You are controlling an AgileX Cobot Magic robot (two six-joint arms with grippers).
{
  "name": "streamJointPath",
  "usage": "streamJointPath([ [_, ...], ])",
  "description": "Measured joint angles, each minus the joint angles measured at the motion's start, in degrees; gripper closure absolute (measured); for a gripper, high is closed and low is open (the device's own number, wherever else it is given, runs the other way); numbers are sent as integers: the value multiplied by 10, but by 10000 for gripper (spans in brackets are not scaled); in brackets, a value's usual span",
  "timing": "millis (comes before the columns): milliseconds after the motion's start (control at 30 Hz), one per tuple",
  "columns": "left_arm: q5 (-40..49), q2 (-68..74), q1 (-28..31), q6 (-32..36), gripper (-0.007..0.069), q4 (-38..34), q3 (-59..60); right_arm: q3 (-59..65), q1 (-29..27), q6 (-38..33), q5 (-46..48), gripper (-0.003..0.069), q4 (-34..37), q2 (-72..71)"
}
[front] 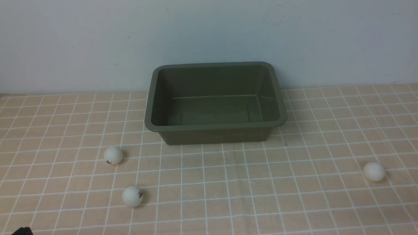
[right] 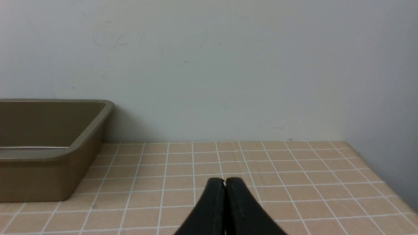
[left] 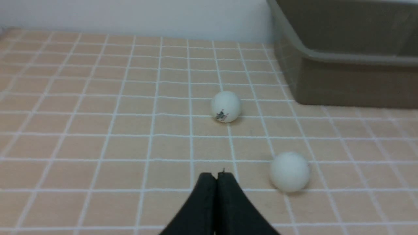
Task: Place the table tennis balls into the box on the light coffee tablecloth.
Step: 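Reach for and grasp a ping pong ball on the table beside the basket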
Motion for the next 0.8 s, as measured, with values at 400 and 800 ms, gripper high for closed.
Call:
streamJointPath([
  [400, -1, 0, 0, -20, 693, -114, 0, 0, 0, 0, 0, 678, 0, 0],
  [800, -111, 0, 0, -20, 693, -133, 0, 0, 0, 0, 0, 678, 0, 0],
])
